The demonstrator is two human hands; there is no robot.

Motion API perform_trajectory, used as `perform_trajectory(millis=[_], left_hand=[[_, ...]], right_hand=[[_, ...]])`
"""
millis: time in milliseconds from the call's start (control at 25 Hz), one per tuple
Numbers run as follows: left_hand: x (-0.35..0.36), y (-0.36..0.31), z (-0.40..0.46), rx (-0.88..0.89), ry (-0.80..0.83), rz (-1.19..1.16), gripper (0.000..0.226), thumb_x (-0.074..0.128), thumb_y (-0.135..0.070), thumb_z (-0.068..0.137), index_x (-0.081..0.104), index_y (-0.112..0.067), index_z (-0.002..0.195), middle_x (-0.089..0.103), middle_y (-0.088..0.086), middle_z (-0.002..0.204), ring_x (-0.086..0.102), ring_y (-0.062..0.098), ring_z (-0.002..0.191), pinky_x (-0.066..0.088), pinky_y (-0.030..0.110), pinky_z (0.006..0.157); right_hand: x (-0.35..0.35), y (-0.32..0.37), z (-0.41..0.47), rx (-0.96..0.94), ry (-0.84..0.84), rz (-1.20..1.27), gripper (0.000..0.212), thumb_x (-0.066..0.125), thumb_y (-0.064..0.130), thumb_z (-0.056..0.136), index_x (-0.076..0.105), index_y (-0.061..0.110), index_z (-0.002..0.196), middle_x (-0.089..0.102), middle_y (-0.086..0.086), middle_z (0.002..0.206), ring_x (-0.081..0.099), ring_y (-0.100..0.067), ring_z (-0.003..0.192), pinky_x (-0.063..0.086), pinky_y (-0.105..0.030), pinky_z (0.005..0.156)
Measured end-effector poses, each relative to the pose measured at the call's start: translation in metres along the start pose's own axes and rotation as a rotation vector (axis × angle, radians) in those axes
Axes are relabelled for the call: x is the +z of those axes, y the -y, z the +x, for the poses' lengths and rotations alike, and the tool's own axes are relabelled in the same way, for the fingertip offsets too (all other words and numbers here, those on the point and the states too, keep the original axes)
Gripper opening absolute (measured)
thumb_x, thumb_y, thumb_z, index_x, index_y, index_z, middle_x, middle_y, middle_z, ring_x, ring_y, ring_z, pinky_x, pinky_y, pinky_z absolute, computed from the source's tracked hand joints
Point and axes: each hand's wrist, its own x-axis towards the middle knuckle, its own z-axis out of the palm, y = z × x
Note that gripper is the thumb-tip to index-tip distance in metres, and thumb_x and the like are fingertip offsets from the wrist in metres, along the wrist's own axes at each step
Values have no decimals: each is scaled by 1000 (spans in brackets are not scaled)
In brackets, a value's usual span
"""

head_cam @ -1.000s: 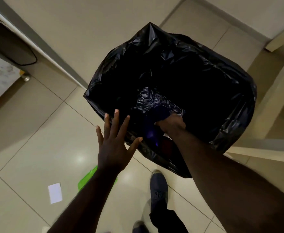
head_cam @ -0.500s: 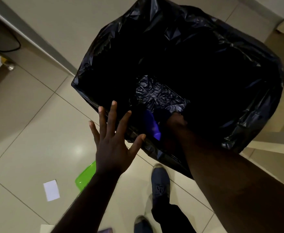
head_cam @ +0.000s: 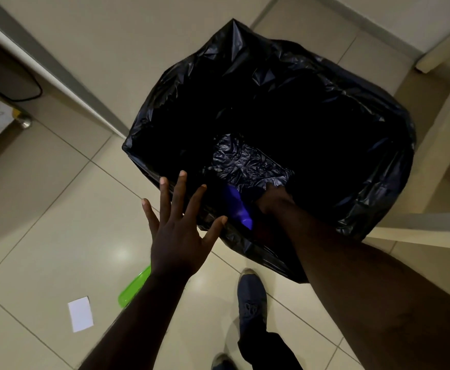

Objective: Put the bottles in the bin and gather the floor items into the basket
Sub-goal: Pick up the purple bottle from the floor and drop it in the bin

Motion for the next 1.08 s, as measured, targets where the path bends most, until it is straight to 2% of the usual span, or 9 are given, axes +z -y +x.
perform_trajectory(millis=[160,320,480,600,760,960,1080], left_hand=[[-24,-9,-8,-46,49,52,80,17,-78,85,13,-37,154,-9,-2,163,-13,22,150,-7,58,117],[-65,-24,-31,-13,22,69,79,22,-77,87,11,-35,154,-5,1,164,-4,27,150,-2,61,113],[-117,-35,-69,0,12,76,77,22,-75,88,6,-39,154,-9,-3,163,-10,24,149,-5,62,115],[-162,-45,-102,25,-12,104,76,23,-75,88,2,-41,153,-11,-5,163,-11,24,149,-3,63,115],[-227,-72,-141,60,-67,76,76,22,-77,87,-2,-45,152,-14,-10,162,-13,21,150,-2,62,116],[-310,-127,-186,158,-128,60,79,21,-79,85,-4,-44,152,-15,-12,162,-16,17,149,-3,60,116],[-345,-159,-212,222,-151,53,80,23,-78,86,-3,-42,152,-14,-12,162,-13,19,150,-3,60,116]], right_hand=[[-30,-2,-51,-108,-139,16,76,64,50,83,33,22,147,30,-14,154,34,-39,139,36,-48,112],[-58,-18,-121,-242,-310,46,63,63,45,85,43,21,140,42,-13,143,44,-40,129,44,-49,103],[-79,-38,-205,-313,-408,90,64,62,41,88,40,19,144,44,-11,143,47,-38,127,46,-46,100],[-93,-51,-279,-402,-490,80,68,59,41,92,33,17,149,37,-9,152,44,-32,133,43,-43,105],[-112,-71,-383,-465,-684,9,75,54,45,91,22,23,155,20,-7,162,32,-29,143,33,-43,114],[-128,-110,-493,-461,-772,0,78,54,47,91,17,27,156,13,-4,164,21,-31,149,22,-46,120],[-137,-134,-543,-436,-834,30,78,55,48,90,18,28,155,15,-4,164,23,-30,148,23,-46,119]])
